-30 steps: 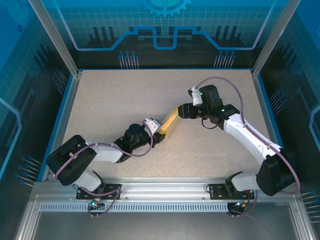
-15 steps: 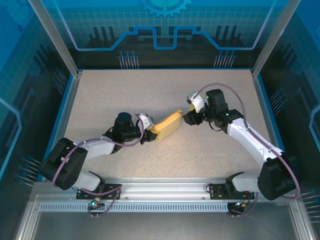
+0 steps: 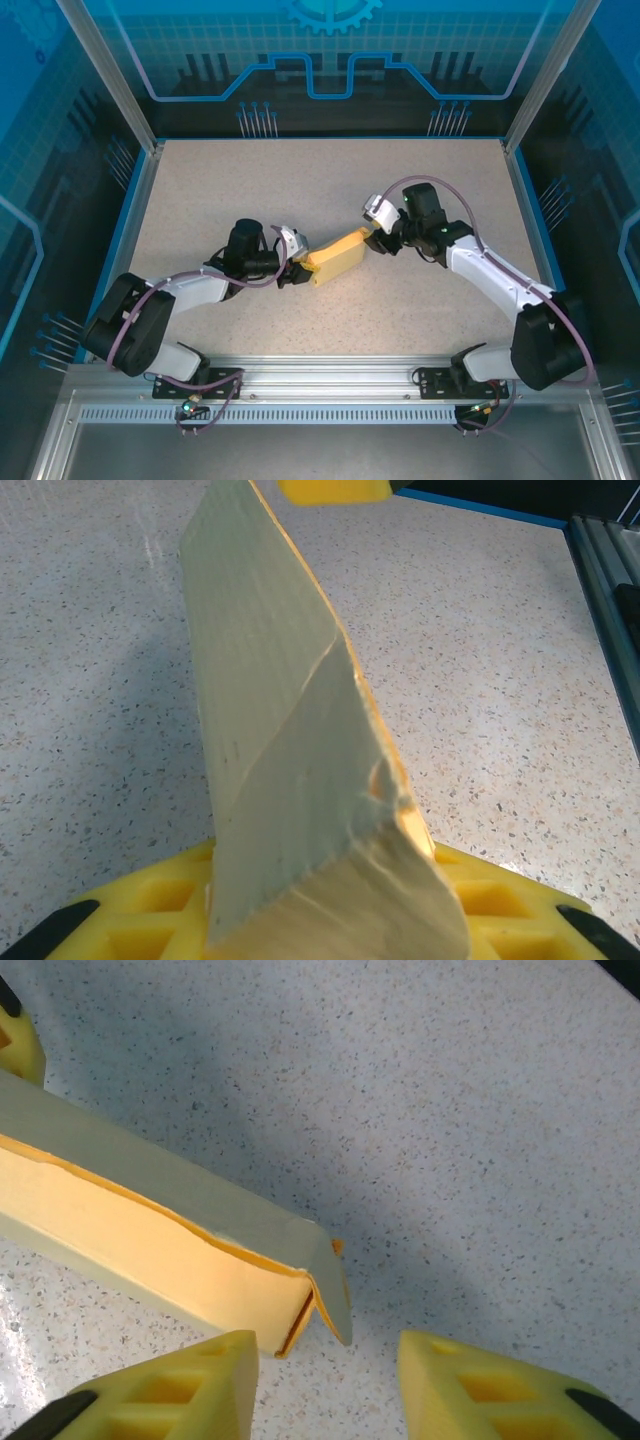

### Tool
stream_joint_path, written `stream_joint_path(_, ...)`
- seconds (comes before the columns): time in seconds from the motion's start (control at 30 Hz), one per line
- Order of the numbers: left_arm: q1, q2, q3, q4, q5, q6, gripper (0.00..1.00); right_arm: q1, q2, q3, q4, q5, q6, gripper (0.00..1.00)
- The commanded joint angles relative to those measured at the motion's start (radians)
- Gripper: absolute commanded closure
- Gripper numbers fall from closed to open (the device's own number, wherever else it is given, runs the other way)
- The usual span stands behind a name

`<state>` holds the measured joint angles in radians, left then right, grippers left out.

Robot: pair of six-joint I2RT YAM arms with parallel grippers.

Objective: Fold the paper box

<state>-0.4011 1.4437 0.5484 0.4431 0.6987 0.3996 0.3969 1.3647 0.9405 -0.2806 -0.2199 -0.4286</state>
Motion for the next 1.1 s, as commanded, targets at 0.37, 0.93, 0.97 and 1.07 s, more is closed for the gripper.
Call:
stream_joint_path(0.37, 0.008, 0.02, 0.041, -0.027, 0.049, 0.029, 0.69, 0.053, 0.074, 0.074, -0.009, 0.085, -0.047, 0.8)
stream_joint_path(0.93, 0.005, 0.051, 0.047, -0.005, 0.047, -0.007, 0.68, 0.066, 0.078, 0.083, -0.046, 0.15, -0.01, 0.93)
stream_joint_path(0.97, 0.003, 0.055, 0.045, 0.001, 0.042, -0.011, 0.67, 0.067, 0.08, 0.096, -0.065, 0.153, 0.004, 0.94)
stream_joint_path(1.07, -0.006, 0.06, 0.039, 0.022, 0.019, -0.015, 0.63, 0.066, 0.092, 0.133, -0.121, 0.17, 0.067, 0.95)
